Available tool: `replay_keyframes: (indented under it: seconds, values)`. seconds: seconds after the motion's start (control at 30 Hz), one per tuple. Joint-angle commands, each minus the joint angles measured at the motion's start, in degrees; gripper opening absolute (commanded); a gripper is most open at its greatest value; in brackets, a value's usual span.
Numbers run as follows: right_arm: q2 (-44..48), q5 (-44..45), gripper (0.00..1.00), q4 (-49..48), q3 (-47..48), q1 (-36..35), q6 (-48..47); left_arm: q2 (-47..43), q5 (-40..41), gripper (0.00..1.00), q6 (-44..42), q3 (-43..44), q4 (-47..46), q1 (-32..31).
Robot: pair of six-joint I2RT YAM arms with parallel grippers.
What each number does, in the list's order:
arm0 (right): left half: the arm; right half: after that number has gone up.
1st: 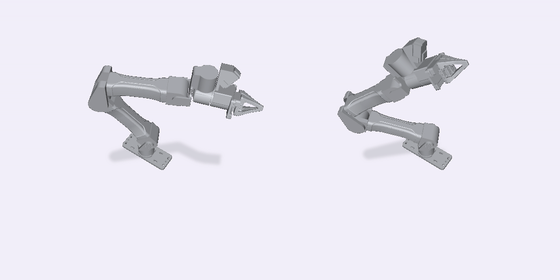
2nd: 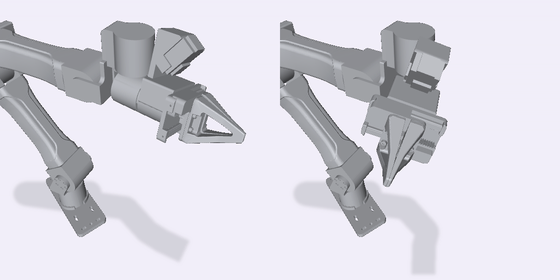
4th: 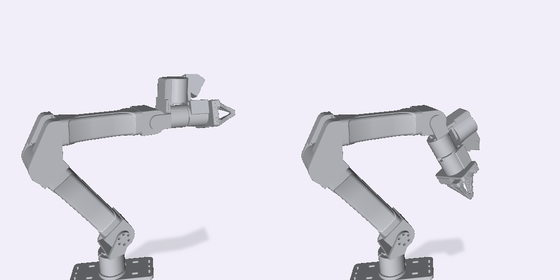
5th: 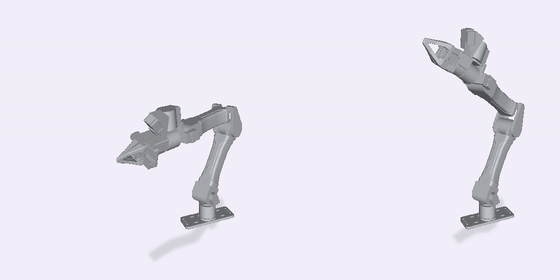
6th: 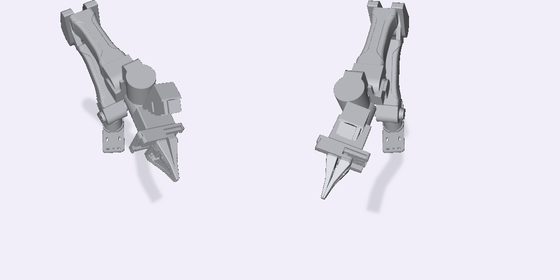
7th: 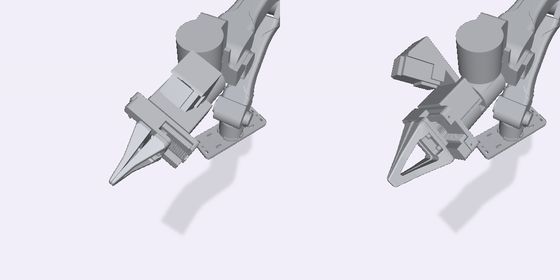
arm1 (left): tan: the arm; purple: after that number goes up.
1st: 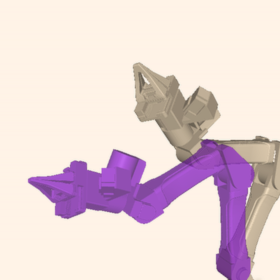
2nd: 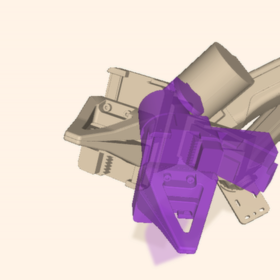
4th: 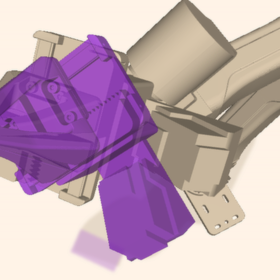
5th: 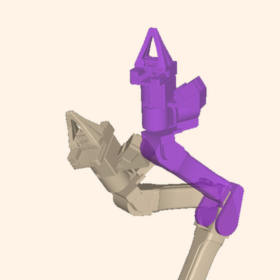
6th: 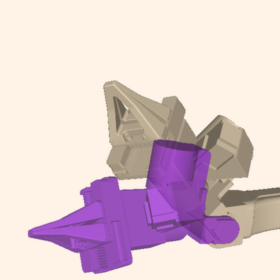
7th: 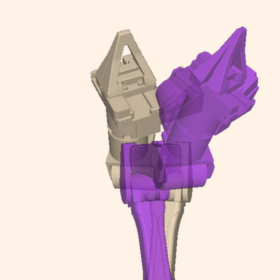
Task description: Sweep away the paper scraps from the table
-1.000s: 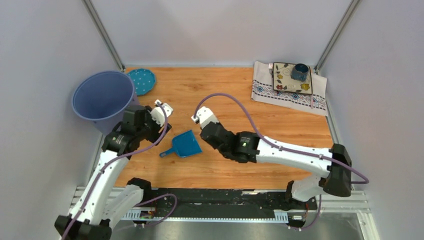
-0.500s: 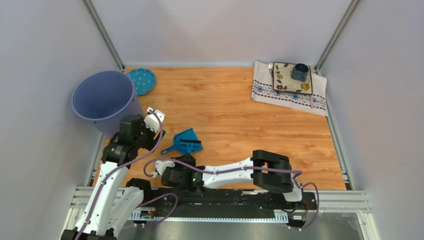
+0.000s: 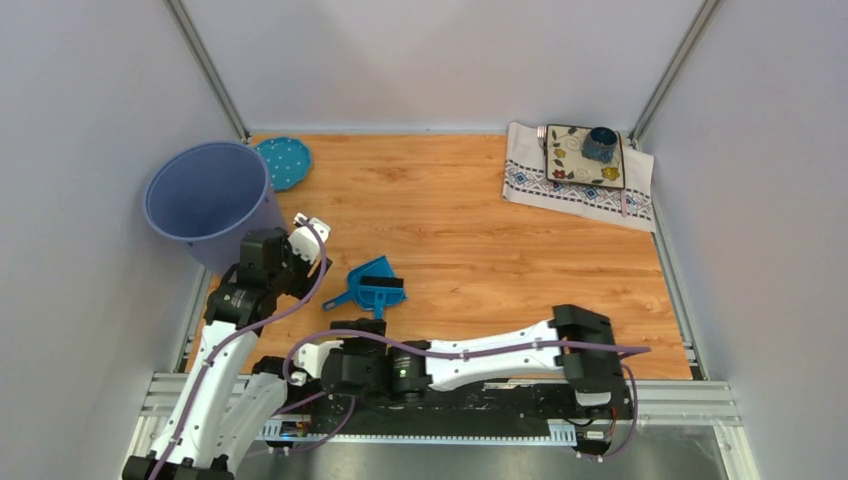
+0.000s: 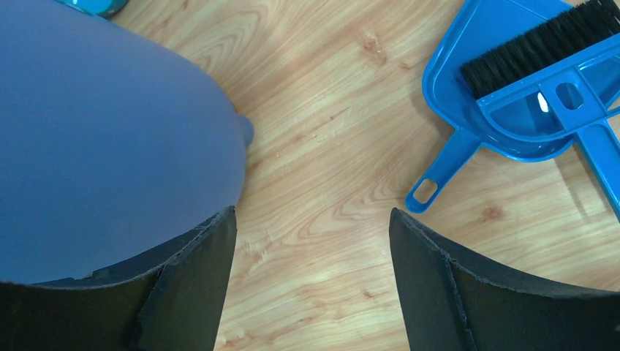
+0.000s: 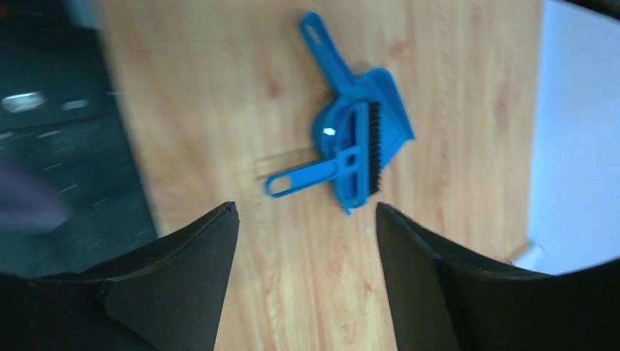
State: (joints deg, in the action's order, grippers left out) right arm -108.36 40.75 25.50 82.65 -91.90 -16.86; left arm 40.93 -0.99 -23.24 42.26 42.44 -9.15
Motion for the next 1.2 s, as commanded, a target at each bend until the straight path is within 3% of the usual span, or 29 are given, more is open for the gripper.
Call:
replay_keyframes:
  seconds: [0.0,0.03,0.07,0.13,0.23,0.33,0.43,0.63,0.77,0.87,0.9,0.97,1.0,1.03,1.17]
  values:
    - [11.3,-28.1,0.72,9.8,2.7,-1.0,3.7,0.3,-1.9,0.82,0.1,-0.8,-1.9,0.4]
    - [12.6,-43.0,0.72,12.8,2.8,-0.7,3.7,0.4,-2.3,0.82,0.0,-1.0,-2.0,0.4]
    - [15.1,-50.1,0.71,14.6,2.8,0.2,3.6,0.6,-2.6,0.82,0.0,-1.6,-2.0,0.4]
    - [17.3,-61.9,0.71,18.1,2.0,1.9,4.6,0.7,-4.2,0.82,-0.3,-2.1,-1.8,0.4]
    - [23.1,-70.1,0.7,20.4,-3.6,6.9,6.0,1.9,-6.6,0.82,-0.6,-3.1,-1.5,0.4]
    - [30.1,-69.9,0.7,18.5,-12.1,14.2,10.6,2.8,-8.4,0.82,-1.4,-4.3,-1.6,0.4]
    - [37.2,-71.3,0.69,14.4,-20.0,26.1,16.1,2.3,-12.3,0.83,-2.2,-6.0,-2.1,0.4]
    - [51.9,-72.5,0.7,10.1,-30.3,54.2,29.6,2.6,-14.8,0.83,-3.5,-9.8,-2.6,0.4]
    - [56.0,-77.0,0.71,10.4,-36.3,76.4,34.3,2.8,-16.0,0.83,-3.6,-11.1,-3.0,0.4]
    - [56.4,-80.9,0.71,11.2,-38.4,88.2,35.5,3.0,-18.1,0.84,-3.6,-11.5,-2.8,0.4]
    - [56.5,-80.9,0.71,11.4,-39.2,90.5,36.2,3.1,-18.3,0.84,-3.2,-11.7,-2.7,0.4]
    - [56.9,-72.1,0.7,12.3,-39.3,95.3,37.4,3.1,-17.5,0.84,-2.8,-12.1,-3.5,0.4]
    - [58.4,-66.1,0.69,13.2,-39.4,95.9,38.3,3.0,-17.2,0.85,-2.2,-12.5,-3.8,0.4]
    - [59.4,-54.4,0.7,13.4,-39.4,96.1,40.0,2.8,-16.8,0.85,-1.8,-12.8,-5.3,0.4]
    - [65.7,-33.3,0.71,11.6,-41.0,96.1,43.0,1.3,-14.8,0.86,2.8,-18.2,-12.9,0.4]
